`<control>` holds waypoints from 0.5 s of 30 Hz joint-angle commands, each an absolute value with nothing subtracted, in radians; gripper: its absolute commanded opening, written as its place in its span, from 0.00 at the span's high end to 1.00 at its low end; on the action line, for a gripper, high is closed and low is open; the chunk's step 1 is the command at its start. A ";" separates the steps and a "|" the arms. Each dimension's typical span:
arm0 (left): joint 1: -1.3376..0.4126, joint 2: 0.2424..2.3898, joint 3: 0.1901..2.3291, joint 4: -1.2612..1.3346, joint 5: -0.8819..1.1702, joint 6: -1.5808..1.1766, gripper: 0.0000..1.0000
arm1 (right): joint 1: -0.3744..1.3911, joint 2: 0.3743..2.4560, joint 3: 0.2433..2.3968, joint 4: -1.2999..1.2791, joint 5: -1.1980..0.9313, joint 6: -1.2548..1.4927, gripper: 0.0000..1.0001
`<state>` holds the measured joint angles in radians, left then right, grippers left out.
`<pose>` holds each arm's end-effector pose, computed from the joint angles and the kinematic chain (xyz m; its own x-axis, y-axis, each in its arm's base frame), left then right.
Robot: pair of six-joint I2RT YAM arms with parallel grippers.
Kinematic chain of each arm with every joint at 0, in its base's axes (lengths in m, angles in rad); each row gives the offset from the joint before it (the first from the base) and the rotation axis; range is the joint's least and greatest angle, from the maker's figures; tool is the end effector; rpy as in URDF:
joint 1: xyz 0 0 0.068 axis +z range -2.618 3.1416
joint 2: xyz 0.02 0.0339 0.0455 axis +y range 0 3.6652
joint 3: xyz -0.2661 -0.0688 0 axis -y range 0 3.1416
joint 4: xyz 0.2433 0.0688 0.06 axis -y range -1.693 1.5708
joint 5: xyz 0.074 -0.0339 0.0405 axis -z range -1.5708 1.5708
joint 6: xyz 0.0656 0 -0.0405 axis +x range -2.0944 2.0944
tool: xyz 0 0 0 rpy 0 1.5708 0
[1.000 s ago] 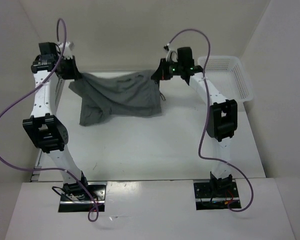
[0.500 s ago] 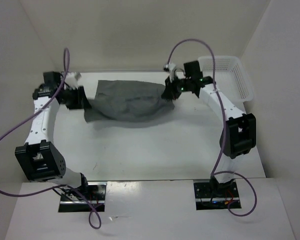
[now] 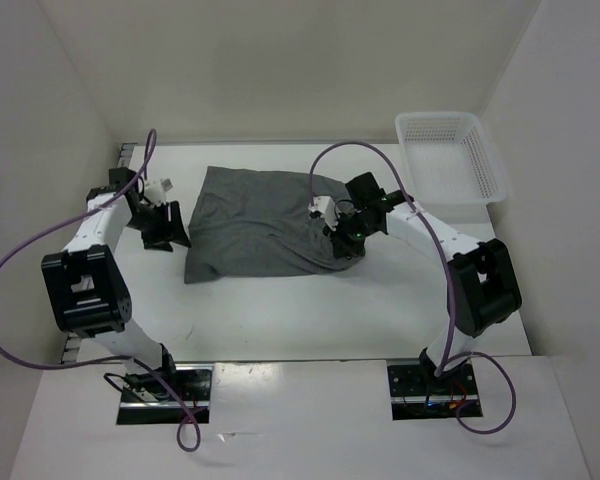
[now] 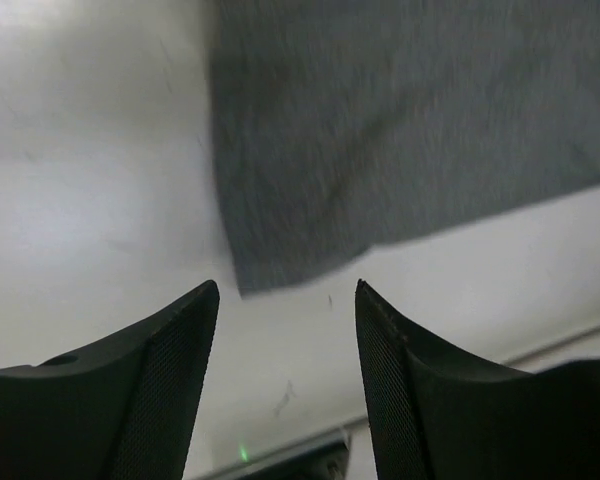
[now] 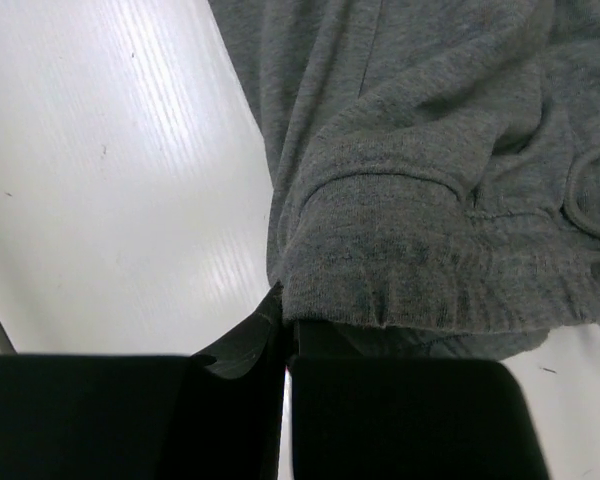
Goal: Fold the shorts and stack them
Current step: Flatten the shorts out
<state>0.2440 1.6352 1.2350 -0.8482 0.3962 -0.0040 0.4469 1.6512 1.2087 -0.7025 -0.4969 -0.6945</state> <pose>0.3236 0.0545 0.2119 -0.9200 -0.2328 -0.3154 -0.1079 0.9238 -0.3673 0.2943 0.1757 0.2089 -0.2743 -0.7553 -0.5952 -0.9540 0.2918 0.0692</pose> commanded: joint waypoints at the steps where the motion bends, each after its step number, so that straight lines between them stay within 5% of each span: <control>1: 0.247 1.730 1.334 -0.652 0.390 0.000 0.35 | 0.443 1.608 1.181 -0.698 -0.472 -0.733 1.00; 9: 0.209 2.006 1.468 -0.641 0.342 0.000 0.44 | 0.443 1.626 1.190 -0.678 -0.462 -0.723 1.00; 15: 0.200 1.962 1.431 -0.650 0.454 0.000 0.48 | 0.443 1.635 1.200 -0.669 -0.462 -0.713 1.00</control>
<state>0.2066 2.0182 1.4395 -0.6529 0.3794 -0.0044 0.4469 1.6455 1.1770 -0.6941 -0.4660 -0.7078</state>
